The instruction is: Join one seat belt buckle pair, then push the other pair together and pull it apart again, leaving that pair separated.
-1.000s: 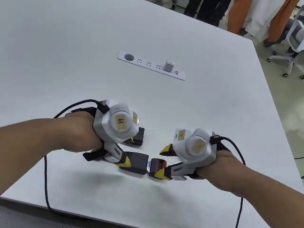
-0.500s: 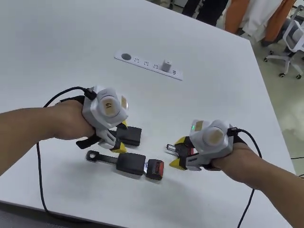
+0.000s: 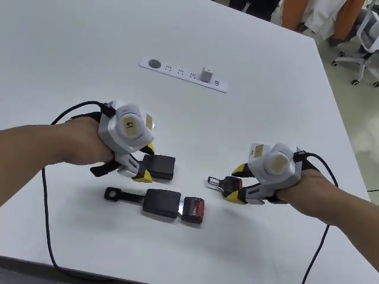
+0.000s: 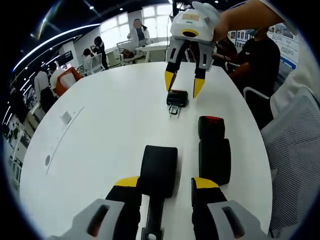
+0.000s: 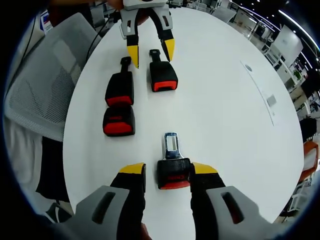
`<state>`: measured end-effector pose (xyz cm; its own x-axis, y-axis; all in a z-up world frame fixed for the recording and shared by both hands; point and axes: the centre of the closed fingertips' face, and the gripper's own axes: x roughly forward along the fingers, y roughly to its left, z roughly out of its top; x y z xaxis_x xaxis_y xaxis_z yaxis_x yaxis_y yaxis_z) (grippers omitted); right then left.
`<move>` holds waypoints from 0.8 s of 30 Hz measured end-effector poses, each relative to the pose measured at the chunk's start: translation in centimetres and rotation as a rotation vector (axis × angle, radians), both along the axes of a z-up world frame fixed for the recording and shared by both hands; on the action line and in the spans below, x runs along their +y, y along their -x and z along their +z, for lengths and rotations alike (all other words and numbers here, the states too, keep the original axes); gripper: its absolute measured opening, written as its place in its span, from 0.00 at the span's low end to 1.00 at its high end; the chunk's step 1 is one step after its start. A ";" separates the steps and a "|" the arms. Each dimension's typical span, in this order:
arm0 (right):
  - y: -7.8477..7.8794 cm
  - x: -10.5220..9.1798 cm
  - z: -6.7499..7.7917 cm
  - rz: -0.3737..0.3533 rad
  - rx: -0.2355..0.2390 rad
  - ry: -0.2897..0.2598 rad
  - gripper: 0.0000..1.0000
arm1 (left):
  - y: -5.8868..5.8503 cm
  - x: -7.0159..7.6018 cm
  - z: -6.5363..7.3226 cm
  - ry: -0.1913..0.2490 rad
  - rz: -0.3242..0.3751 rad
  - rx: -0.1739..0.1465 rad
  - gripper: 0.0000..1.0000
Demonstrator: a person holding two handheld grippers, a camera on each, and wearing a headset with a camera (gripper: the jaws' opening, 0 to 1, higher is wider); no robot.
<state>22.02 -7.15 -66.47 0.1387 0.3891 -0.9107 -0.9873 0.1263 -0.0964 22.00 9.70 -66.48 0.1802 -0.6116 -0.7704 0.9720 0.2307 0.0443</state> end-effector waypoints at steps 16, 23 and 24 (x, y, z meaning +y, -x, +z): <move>-0.9 -1.9 -2.6 0.019 0.060 0.042 0.34 | -1.2 -0.3 -2.0 -0.034 -0.059 0.019 0.39; -0.5 -2.0 -3.1 0.036 0.090 0.051 0.33 | -1.1 -0.4 -2.2 -0.057 -0.097 0.034 0.36; -0.6 -2.1 -3.3 0.038 0.093 0.050 0.33 | -1.1 -0.4 -2.3 -0.059 -0.099 0.035 0.36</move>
